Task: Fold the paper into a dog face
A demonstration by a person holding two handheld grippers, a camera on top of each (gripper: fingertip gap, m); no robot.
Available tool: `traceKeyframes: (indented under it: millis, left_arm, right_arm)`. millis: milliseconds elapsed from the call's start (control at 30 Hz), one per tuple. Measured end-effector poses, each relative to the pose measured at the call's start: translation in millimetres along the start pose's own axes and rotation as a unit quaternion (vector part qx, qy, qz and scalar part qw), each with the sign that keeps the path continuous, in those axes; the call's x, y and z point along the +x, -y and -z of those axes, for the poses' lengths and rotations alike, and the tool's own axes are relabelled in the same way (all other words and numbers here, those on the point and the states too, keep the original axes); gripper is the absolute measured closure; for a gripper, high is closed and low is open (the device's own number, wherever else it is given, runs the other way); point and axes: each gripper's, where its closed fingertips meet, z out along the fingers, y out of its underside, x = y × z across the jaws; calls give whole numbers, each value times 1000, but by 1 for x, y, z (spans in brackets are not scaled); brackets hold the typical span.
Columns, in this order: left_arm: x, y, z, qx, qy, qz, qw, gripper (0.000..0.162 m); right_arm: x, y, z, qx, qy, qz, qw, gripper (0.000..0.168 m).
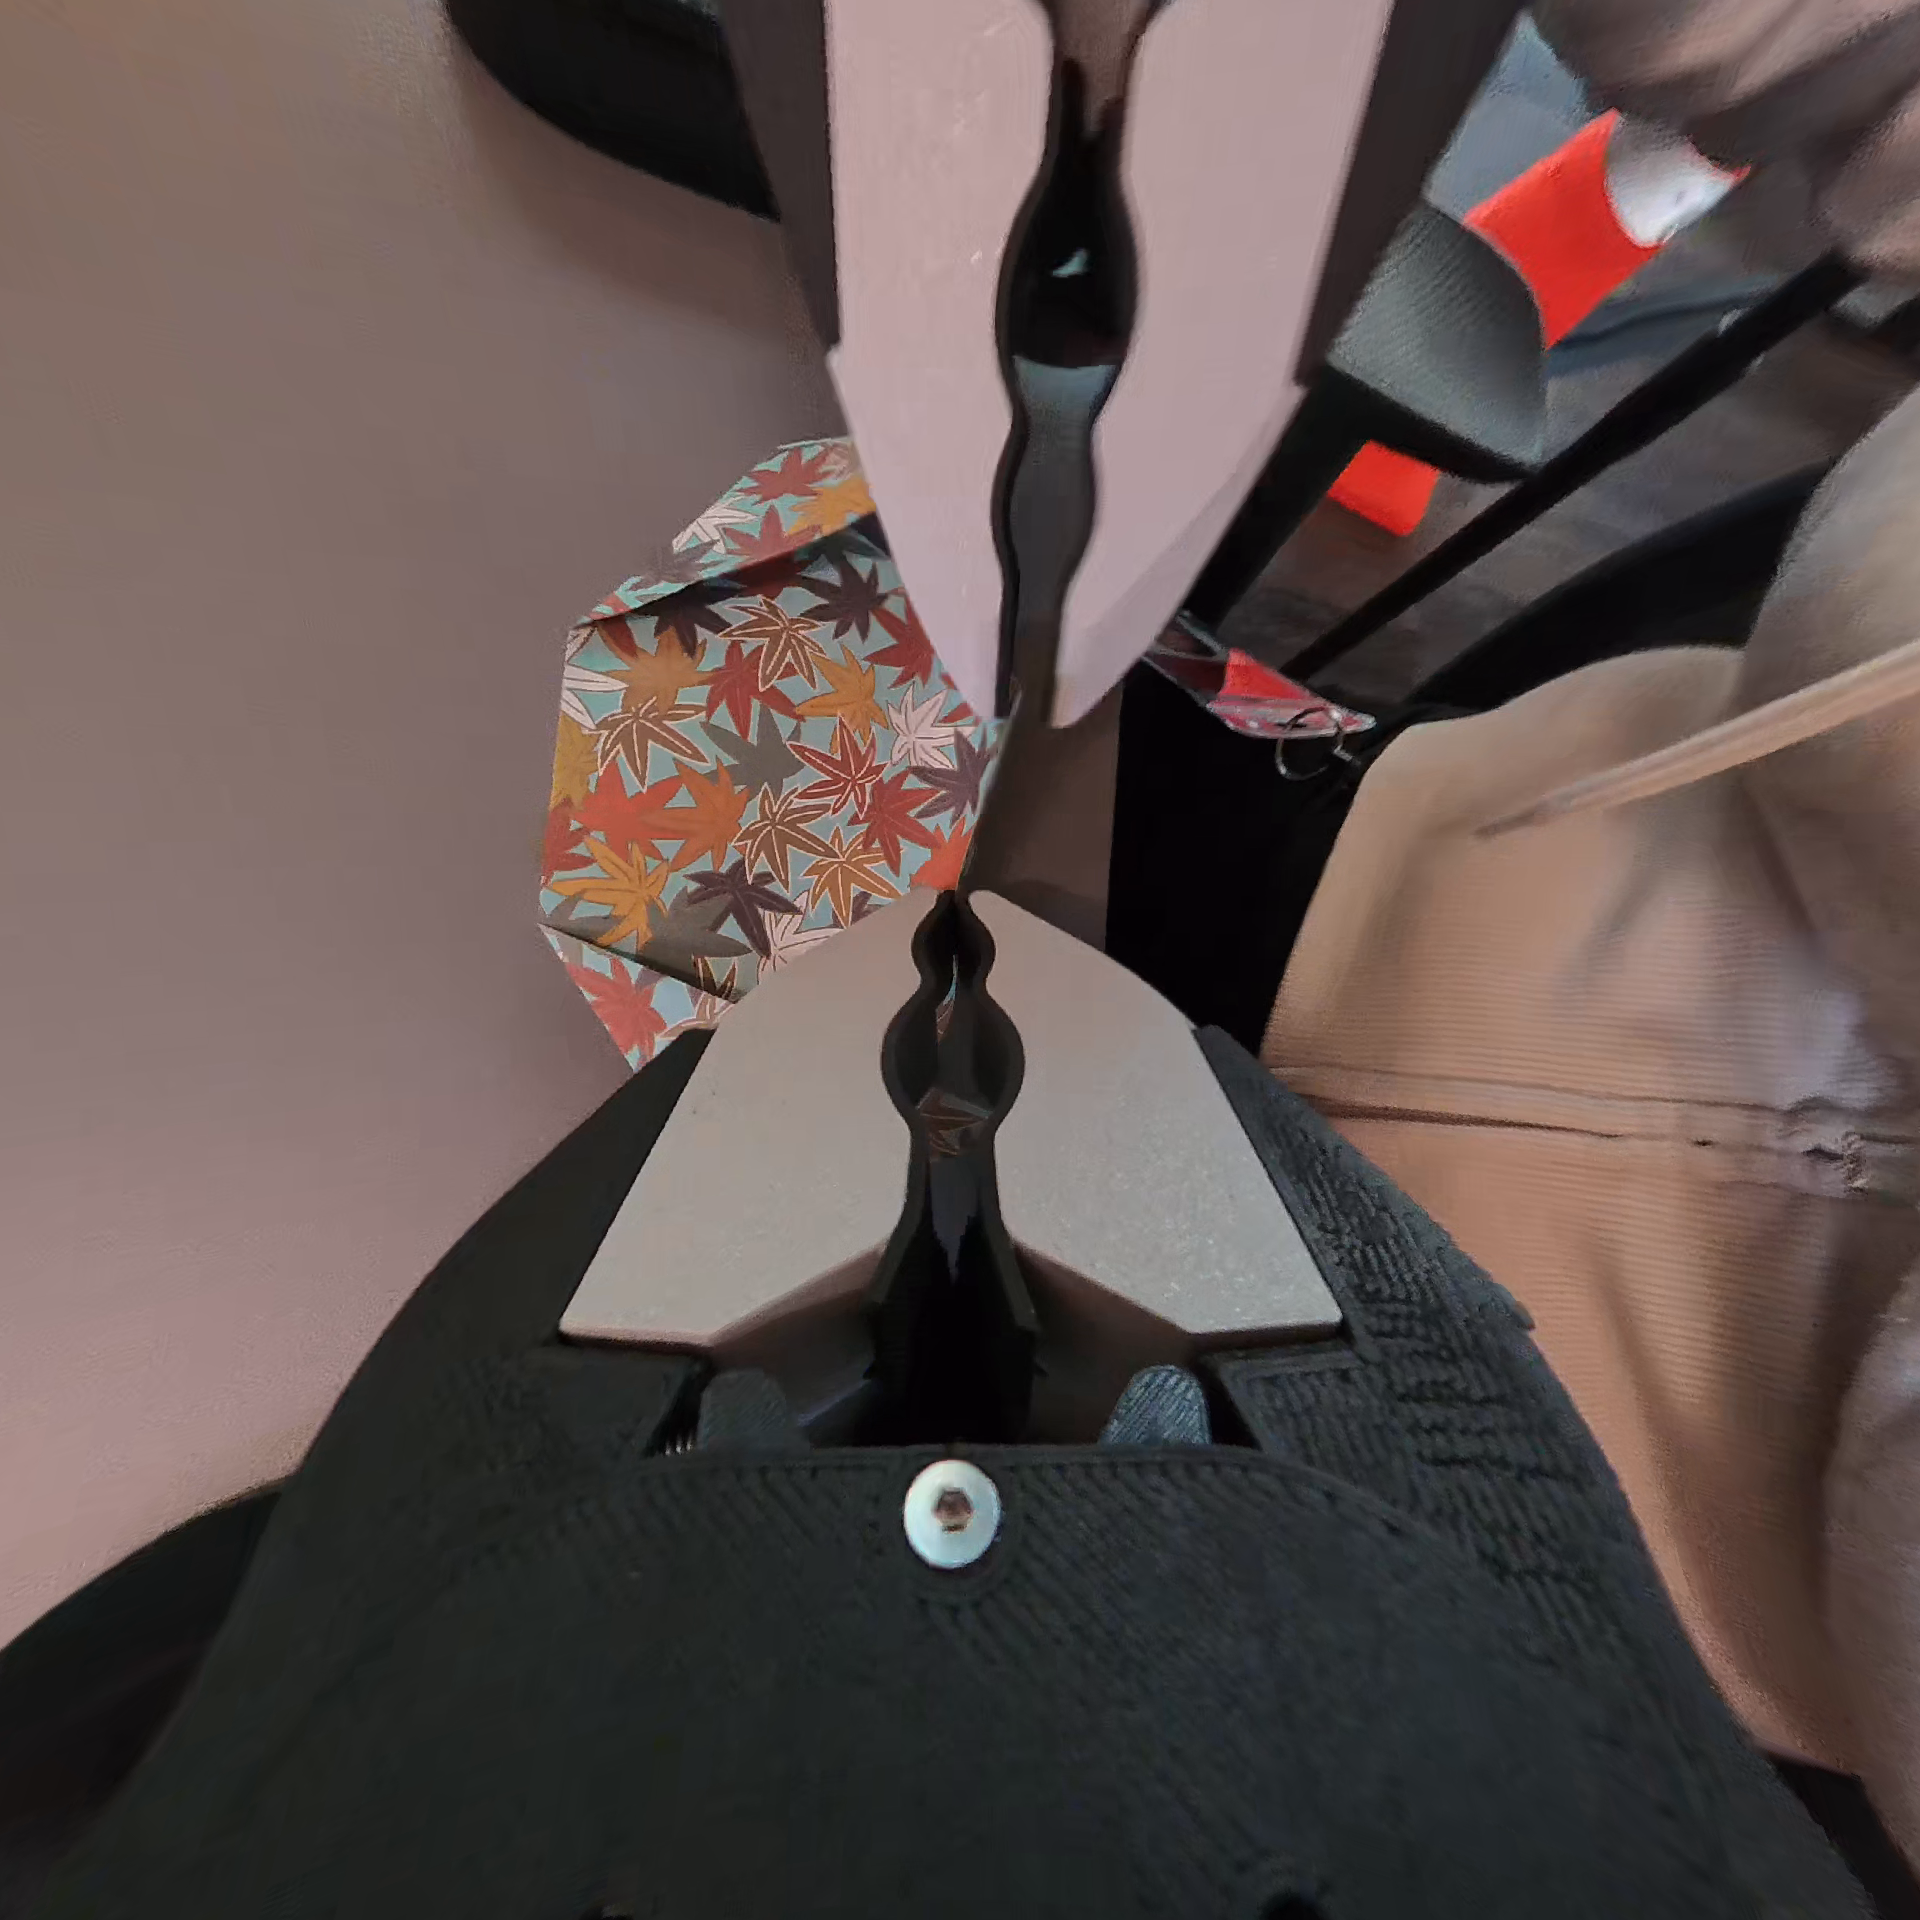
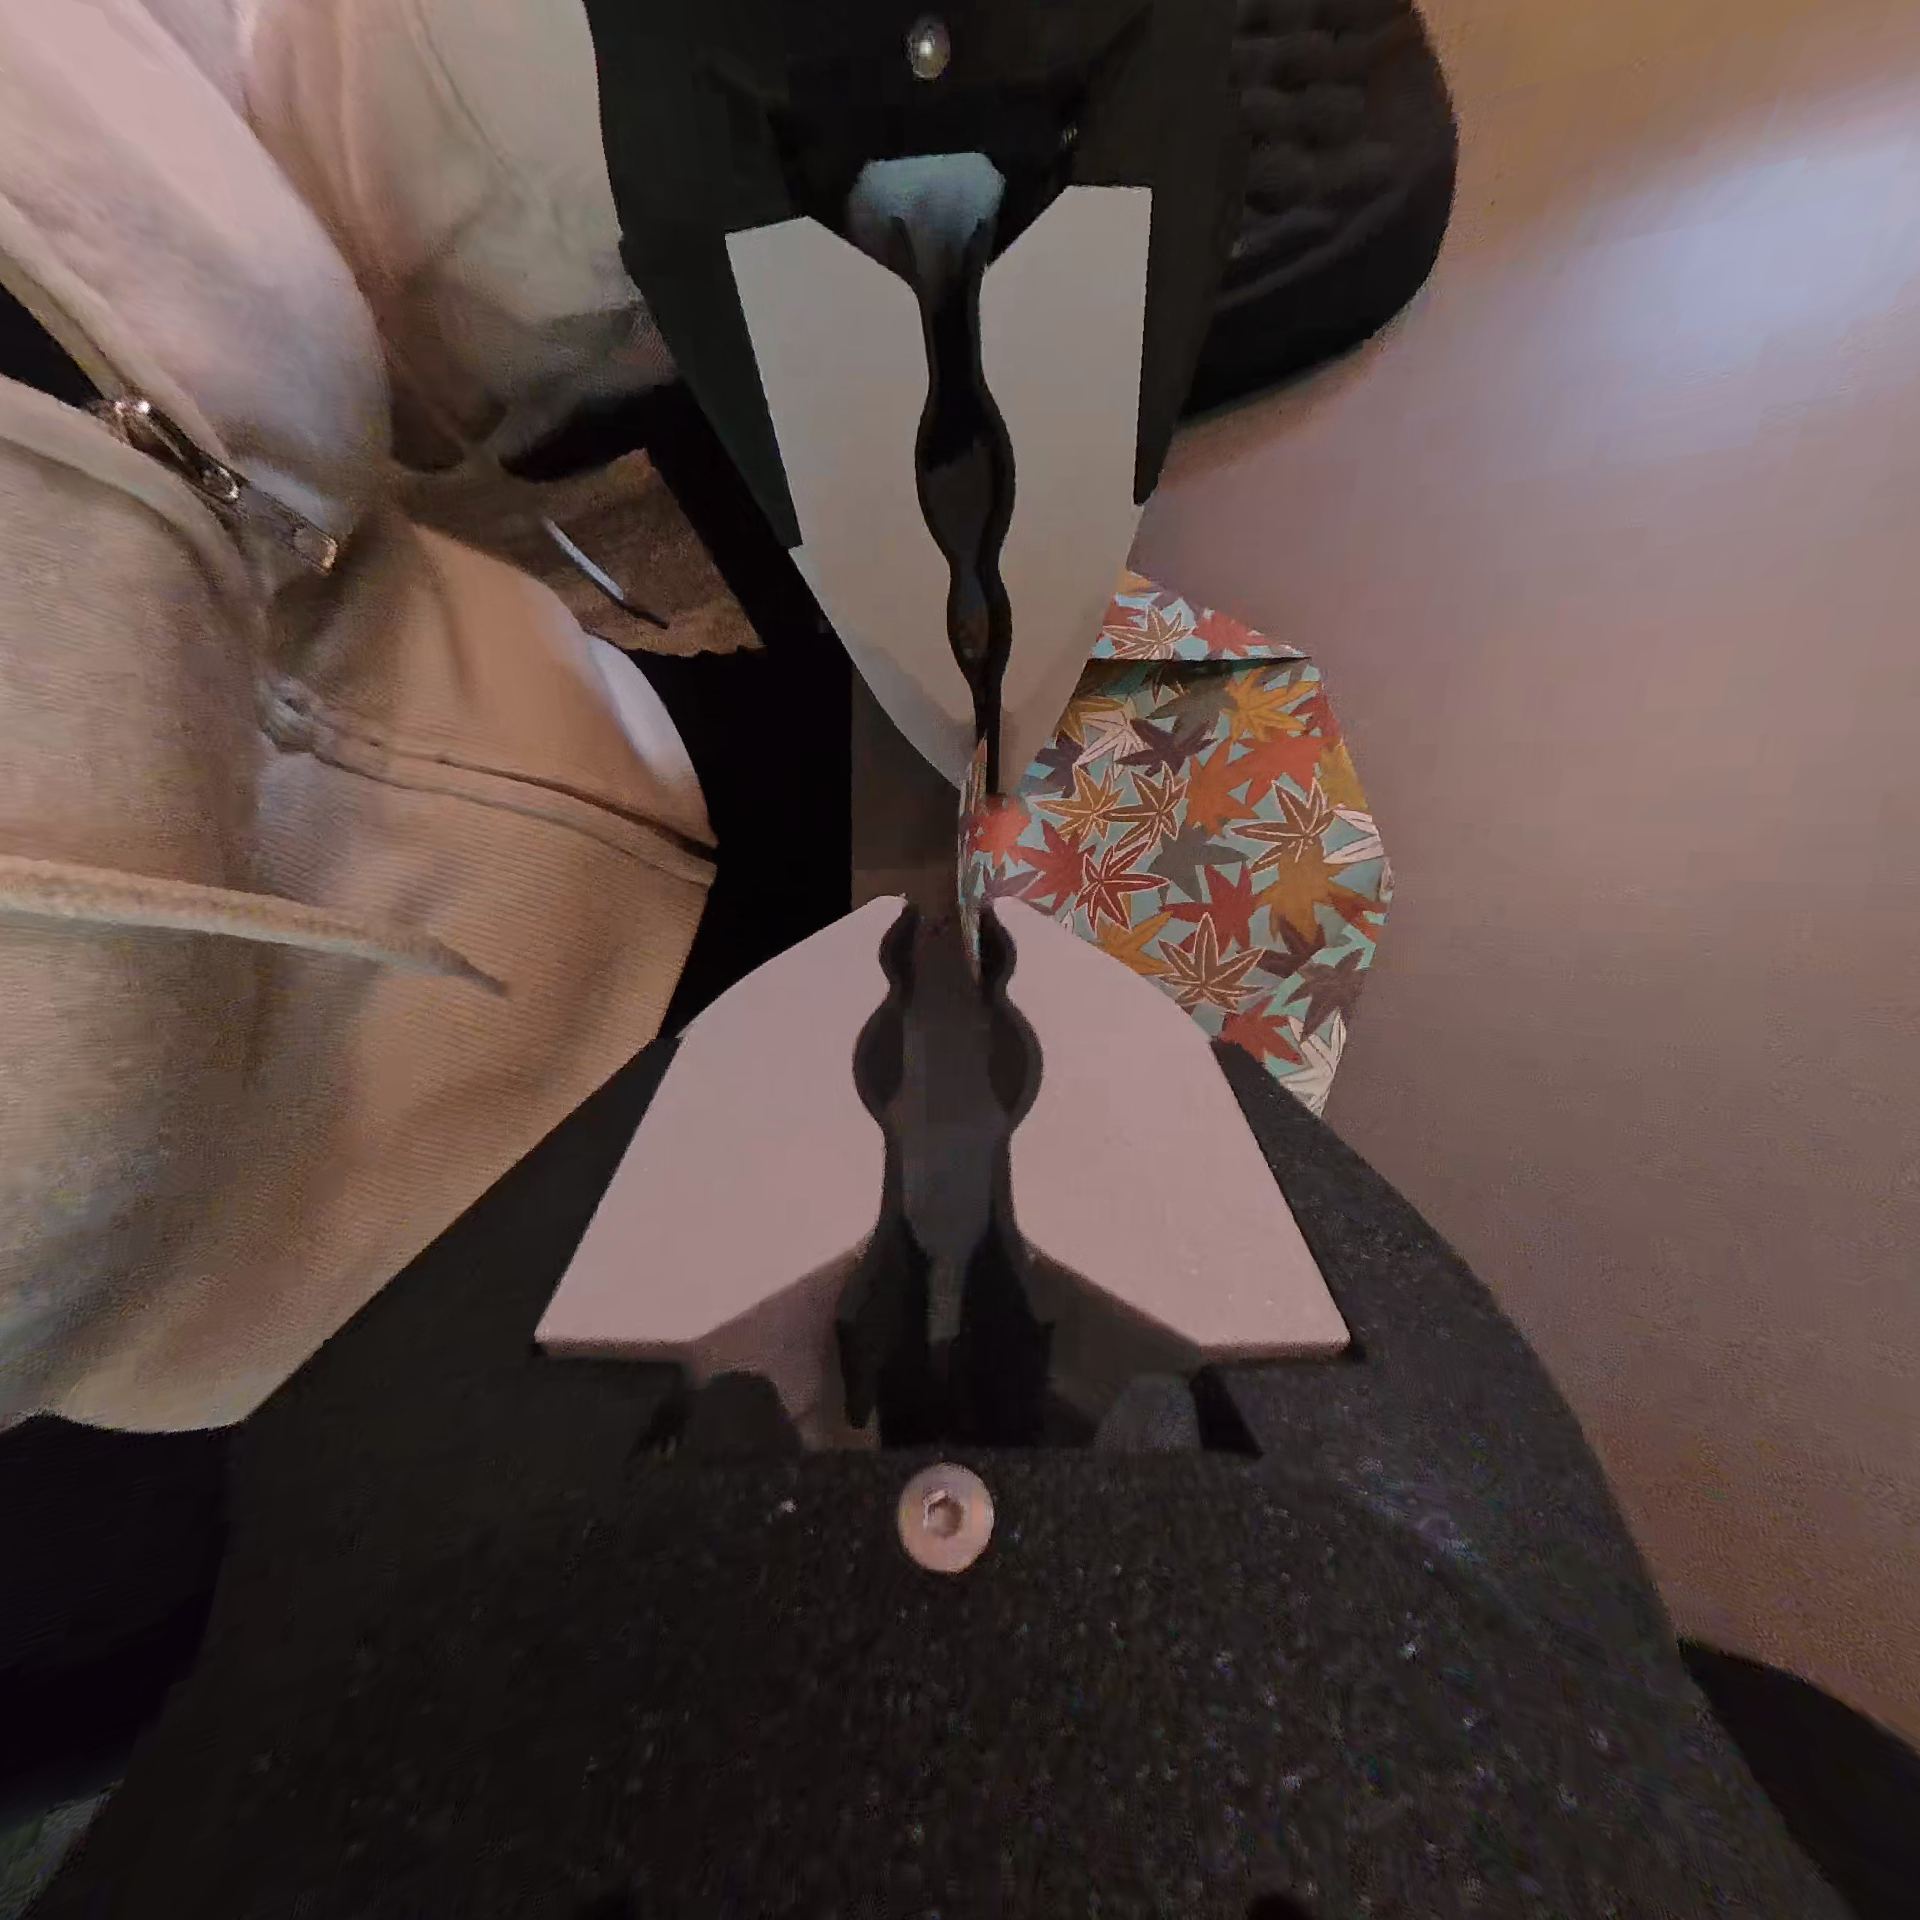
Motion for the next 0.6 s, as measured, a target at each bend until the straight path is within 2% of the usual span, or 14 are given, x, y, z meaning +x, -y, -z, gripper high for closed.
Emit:
traceKeyframes:
  millis: [67, 167, 233, 300, 400, 500, 600]
  left_arm:
    - [-3, 1, 1, 2, -16, 40, 999, 162]
    - [-4, 0, 0, -7, -39, 73, 997, 162]
    - [-3, 0, 0, -7, -49, 77, 996, 162]
    - [0, 2, 2, 1, -59, 76, 995, 162]
    - [1, 3, 3, 6, -65, 75, 995, 162]
    - [4, 4, 5, 8, -75, 71, 995, 162]
    - [10, 20, 27, 71, -117, 51, 989, 160]
  right_arm:
    - [8, 5, 11, 24, -62, 18, 998, 137]
    - [19, 2, 19, 35, -192, 92, 976, 114]
    - [16, -2, 8, 26, -211, 107, 971, 123]
    - [18, -3, -3, 26, -217, 109, 970, 138]
    - [17, -2, -11, 15, -186, 109, 976, 163]
    - [12, -3, -12, -2, -136, 103, 985, 168]
    - [7, 2, -7, -1, -69, 58, 996, 168]
